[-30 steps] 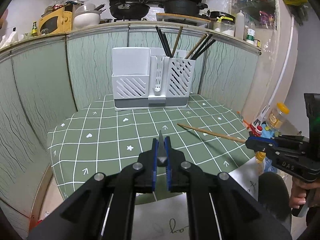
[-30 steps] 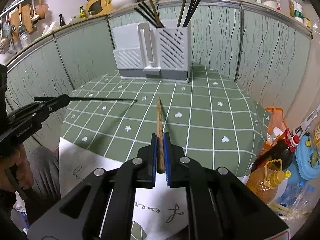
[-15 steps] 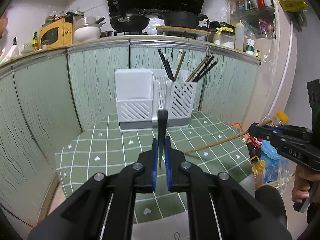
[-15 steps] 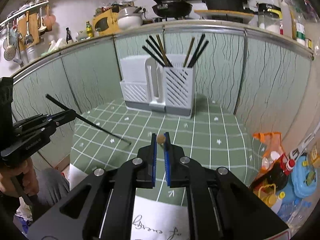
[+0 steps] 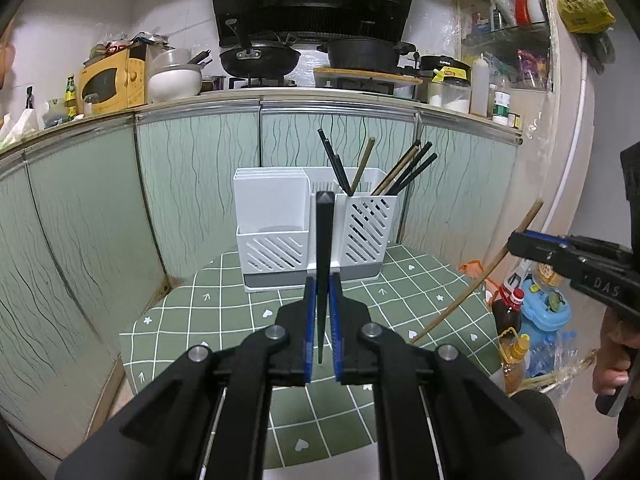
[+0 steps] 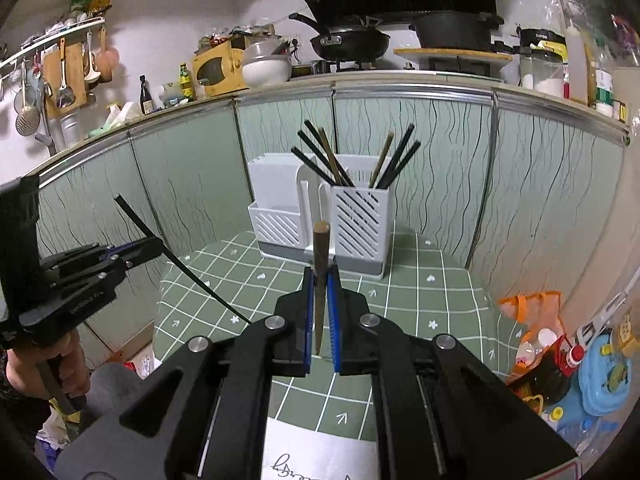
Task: Organize utensils
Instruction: 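Lift the wooden and black chopsticks and carry them toward the white holder, then lower both chopsticks into the holder slots and open both grippers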
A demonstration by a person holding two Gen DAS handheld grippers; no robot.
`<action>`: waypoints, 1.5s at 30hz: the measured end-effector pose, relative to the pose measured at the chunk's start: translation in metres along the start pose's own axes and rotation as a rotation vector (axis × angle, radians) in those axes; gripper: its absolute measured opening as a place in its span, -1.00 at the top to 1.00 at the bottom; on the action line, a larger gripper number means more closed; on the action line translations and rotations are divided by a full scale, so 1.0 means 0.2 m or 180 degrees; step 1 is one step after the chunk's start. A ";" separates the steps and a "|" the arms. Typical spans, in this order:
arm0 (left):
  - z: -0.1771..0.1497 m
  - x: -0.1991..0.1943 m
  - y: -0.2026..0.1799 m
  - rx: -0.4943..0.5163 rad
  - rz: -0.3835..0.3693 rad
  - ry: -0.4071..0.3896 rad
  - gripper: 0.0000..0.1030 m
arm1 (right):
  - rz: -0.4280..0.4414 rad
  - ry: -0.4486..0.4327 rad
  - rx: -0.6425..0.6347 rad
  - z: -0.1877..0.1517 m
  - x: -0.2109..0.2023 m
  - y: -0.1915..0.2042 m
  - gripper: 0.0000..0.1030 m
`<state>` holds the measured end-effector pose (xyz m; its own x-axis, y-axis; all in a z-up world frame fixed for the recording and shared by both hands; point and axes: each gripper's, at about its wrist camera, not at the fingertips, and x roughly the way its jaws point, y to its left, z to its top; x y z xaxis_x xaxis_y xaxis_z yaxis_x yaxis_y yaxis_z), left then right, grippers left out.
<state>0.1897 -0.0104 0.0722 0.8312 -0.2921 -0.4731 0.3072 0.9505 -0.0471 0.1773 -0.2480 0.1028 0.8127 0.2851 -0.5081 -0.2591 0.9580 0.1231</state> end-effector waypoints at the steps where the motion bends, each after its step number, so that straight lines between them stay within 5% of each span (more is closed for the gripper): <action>1: 0.01 0.00 0.00 0.0001 -0.0008 0.0002 0.85 | 0.0012 -0.0004 -0.0003 0.02 -0.01 0.00 0.87; 26: 0.73 0.03 -0.07 0.0237 -0.0134 -0.0270 0.85 | -0.0255 -0.0420 -0.0230 0.72 -0.21 -0.05 0.88; 45: 1.18 0.17 -0.14 0.0210 -0.0504 -0.0418 0.85 | -0.0229 -0.0492 -0.0237 1.09 -0.04 -0.18 0.88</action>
<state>0.3190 -0.0717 0.2646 0.8221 -0.4526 -0.3454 0.4647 0.8839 -0.0521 0.2936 -0.2772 0.2889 0.8996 0.2227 -0.3756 -0.2305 0.9728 0.0247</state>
